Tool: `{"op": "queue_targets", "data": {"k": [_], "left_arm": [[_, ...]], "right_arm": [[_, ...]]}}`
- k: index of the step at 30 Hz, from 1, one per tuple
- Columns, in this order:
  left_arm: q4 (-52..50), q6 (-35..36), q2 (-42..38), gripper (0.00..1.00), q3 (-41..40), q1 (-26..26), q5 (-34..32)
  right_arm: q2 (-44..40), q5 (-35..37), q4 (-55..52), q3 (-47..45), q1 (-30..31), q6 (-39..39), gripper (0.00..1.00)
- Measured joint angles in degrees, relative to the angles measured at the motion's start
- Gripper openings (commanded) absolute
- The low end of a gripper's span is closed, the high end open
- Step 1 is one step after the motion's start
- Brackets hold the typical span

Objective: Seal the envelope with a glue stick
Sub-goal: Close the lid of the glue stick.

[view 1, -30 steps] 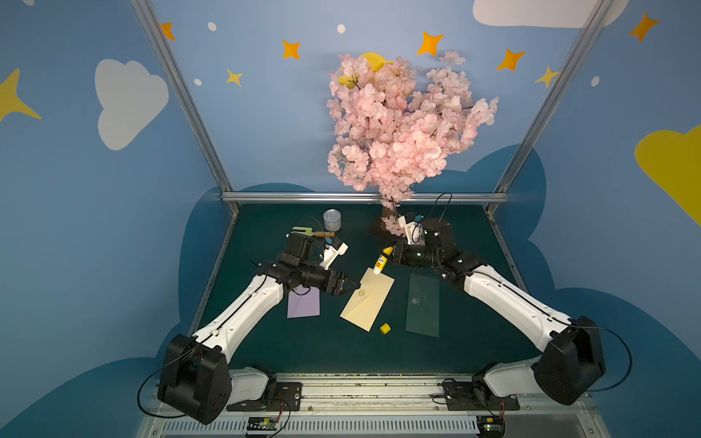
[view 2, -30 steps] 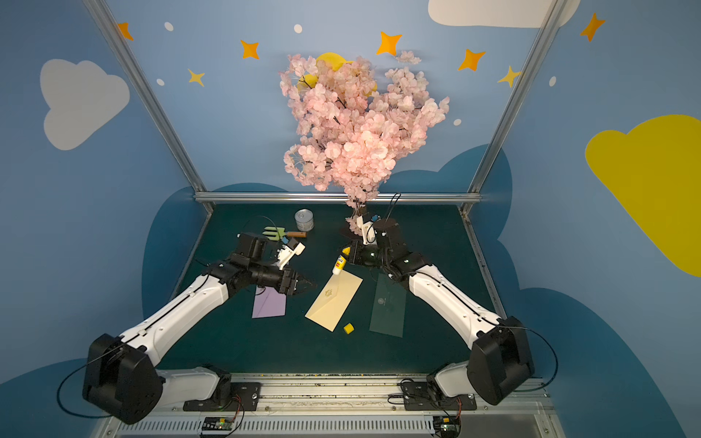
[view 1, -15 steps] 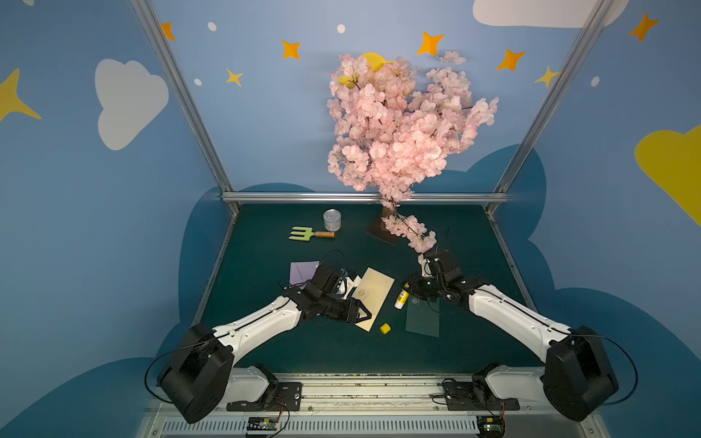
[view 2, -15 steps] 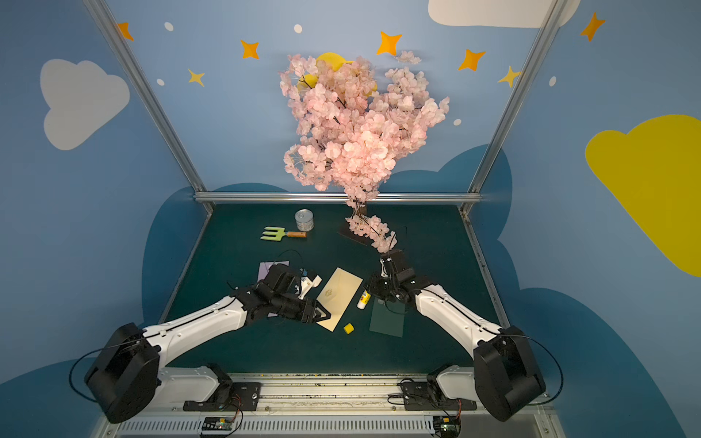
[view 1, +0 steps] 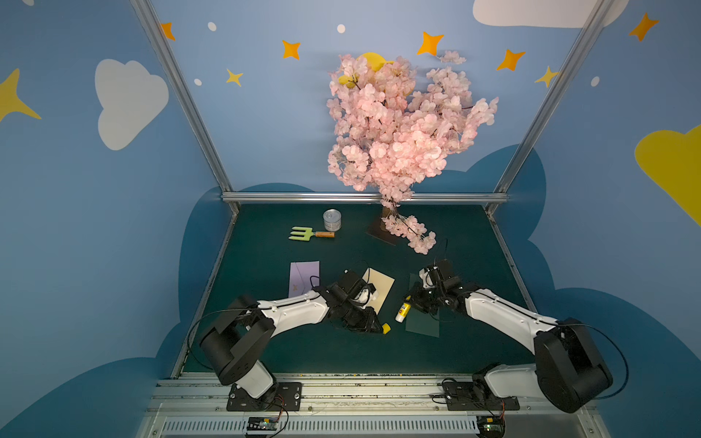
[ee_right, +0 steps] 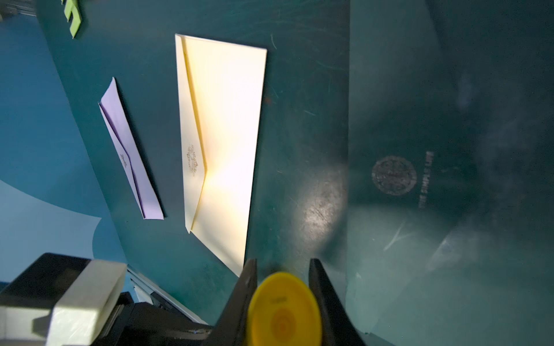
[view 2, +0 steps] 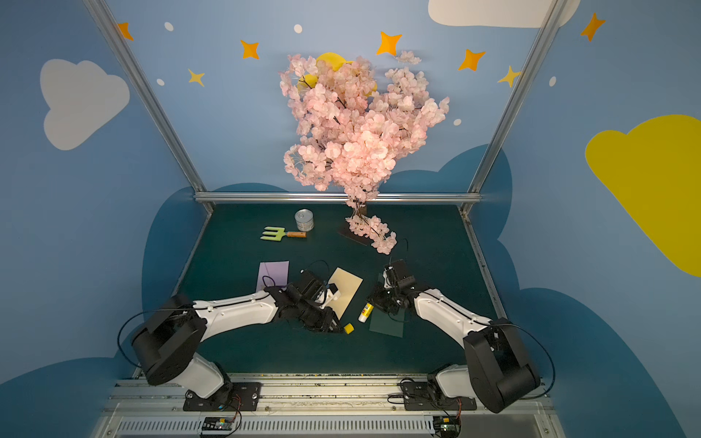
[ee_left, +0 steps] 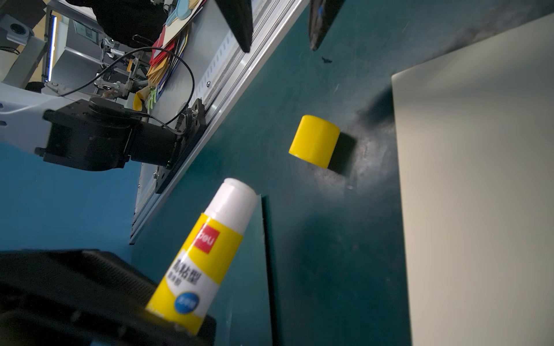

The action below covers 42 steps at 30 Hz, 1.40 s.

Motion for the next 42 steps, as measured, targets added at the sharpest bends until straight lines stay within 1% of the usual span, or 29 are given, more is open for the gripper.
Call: {"op": "queue_targets", "data": {"k": [1,5,6,15,29,42], "left_arm": [[-0.02,0.11,0.48,0.25,0.39,-0.07,0.13],[-0.07,0.81,2.69,0.05,1.18,-0.28,0.72],[-0.13,0.87,3.19,0.03,1.22,-0.31,0.92],[-0.5,1.25,6.08,0.02,1.25,-1.07,1.51],[-1.05,1.95,10.78,0.03,3.8,-1.36,-0.44],[-0.98,2.23,12.48,0.03,4.7,-1.42,-0.46]], "right_arm": [[0.46,-0.24,0.28,-0.15,0.0,0.09,0.0],[2.19,-1.09,2.14,-0.52,0.0,0.22,0.0],[2.51,-1.25,2.56,-0.55,0.0,0.33,0.0],[5.81,-3.45,7.72,-2.05,0.02,1.9,0.0],[8.7,-4.9,10.69,-2.99,1.4,3.13,0.0],[9.92,-5.79,12.5,-2.95,2.58,3.56,0.0]]}}
